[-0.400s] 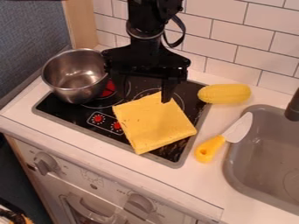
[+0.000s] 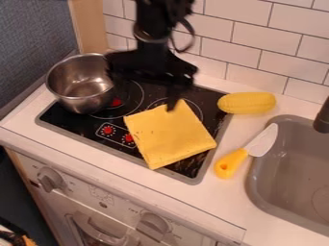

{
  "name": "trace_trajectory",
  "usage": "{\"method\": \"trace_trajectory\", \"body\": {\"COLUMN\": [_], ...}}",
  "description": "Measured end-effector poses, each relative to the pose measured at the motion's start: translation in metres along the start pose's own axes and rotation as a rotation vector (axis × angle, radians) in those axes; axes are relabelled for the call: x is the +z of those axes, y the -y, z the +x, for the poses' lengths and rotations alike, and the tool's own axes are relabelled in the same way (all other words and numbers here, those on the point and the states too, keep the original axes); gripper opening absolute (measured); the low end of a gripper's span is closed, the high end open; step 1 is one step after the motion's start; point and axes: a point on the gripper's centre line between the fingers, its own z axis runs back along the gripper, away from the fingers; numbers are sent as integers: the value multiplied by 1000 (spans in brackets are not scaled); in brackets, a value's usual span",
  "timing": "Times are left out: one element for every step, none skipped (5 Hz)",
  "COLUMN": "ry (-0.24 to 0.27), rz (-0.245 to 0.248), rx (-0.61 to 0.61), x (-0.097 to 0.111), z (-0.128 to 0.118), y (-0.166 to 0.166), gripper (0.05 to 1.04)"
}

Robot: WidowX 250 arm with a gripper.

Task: Moving the silver object at the top of the yellow towel.

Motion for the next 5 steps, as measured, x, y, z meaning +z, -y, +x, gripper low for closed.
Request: {"method": "trace_trajectory", "body": {"ry": [21, 35, 37, 28, 10], "rz": [19, 33, 22, 70, 87], "rx": [-1, -10, -7, -61, -69], "x": [6, 12, 13, 1, -17], "z": [17, 32, 50, 66, 74], "y": [-11, -17, -26, -30, -38], "gripper": [999, 999, 999, 999, 999]}}
